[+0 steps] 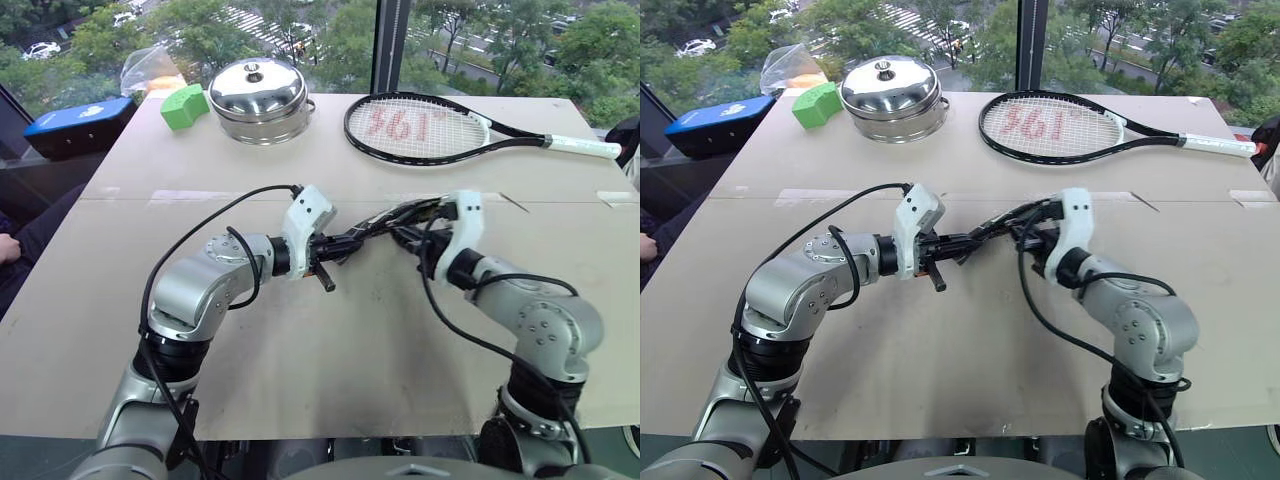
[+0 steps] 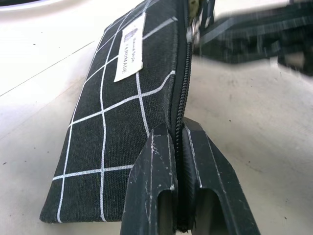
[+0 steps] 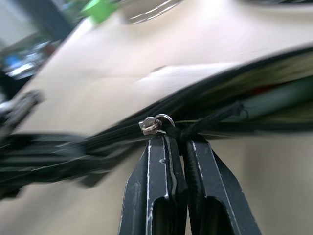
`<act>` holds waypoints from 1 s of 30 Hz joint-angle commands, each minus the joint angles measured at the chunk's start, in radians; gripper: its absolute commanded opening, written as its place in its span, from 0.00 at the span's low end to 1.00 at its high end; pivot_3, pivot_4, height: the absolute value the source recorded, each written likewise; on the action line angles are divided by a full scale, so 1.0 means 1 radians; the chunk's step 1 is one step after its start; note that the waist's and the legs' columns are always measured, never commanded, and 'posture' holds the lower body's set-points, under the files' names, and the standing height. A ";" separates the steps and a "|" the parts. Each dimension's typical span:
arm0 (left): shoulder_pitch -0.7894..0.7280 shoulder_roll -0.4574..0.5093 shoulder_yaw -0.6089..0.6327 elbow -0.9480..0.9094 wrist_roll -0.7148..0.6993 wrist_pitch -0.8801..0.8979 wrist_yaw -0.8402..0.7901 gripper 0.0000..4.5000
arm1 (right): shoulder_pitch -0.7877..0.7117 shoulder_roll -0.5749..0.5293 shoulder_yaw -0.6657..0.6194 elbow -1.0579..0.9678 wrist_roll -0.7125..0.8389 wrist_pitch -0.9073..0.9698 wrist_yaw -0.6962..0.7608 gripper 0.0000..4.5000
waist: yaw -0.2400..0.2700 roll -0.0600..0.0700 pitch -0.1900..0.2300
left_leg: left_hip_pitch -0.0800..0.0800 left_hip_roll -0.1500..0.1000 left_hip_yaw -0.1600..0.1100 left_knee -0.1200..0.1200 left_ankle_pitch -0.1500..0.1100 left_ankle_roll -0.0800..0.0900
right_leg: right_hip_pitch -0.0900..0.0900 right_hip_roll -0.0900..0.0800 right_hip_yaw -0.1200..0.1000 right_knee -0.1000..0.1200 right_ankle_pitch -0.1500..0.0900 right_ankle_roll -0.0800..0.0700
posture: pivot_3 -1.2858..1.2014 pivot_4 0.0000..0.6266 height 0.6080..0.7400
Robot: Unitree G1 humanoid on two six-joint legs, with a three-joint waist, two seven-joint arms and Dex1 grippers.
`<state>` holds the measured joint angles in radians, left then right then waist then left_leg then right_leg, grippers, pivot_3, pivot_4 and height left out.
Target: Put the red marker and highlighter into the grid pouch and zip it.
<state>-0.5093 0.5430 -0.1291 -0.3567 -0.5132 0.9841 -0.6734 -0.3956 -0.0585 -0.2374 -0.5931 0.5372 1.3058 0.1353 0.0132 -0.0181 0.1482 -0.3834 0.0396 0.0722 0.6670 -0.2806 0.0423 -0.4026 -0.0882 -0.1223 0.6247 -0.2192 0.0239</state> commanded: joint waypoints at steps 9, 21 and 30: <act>0.003 0.057 -0.094 0.010 0.130 -0.197 -0.034 0.00 | 0.016 -0.271 -0.096 0.052 -0.105 -0.125 -0.031 0.02 | -0.001 0.000 0.000 | 0.000 0.000 0.002 -0.001 -0.001 0.001 | -0.001 0.000 0.002 0.000 0.000 0.000 | 0.52 0.24 1.00; 0.208 0.196 -0.003 0.173 0.163 -0.780 -0.287 0.69 | 0.537 -0.677 -0.115 -0.040 -0.067 -0.574 0.547 0.70 | 0.002 0.000 0.000 | -0.002 0.001 0.002 -0.003 -0.004 0.008 | -0.002 -0.001 0.002 -0.007 0.000 0.001 | 0.52 0.24 1.00; 0.661 0.336 0.425 0.015 -0.104 -0.596 -0.398 0.97 | 0.955 -0.649 -0.584 0.061 0.033 -0.981 0.971 0.98 | 0.003 0.002 0.000 | 0.002 0.002 0.002 -0.003 -0.006 0.008 | 0.000 -0.007 0.004 -0.008 -0.006 0.003 | 0.52 0.24 1.00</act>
<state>0.1282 0.8647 0.2230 -0.2686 -0.5673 0.3648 -1.0624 0.5426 -0.7101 -0.7385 -0.5382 0.5423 0.4066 1.0371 0.0166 -0.0166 0.1485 -0.3816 0.0421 0.0735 0.6638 -0.2866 0.0505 -0.4020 -0.0958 -0.1189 0.6171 -0.2254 0.0266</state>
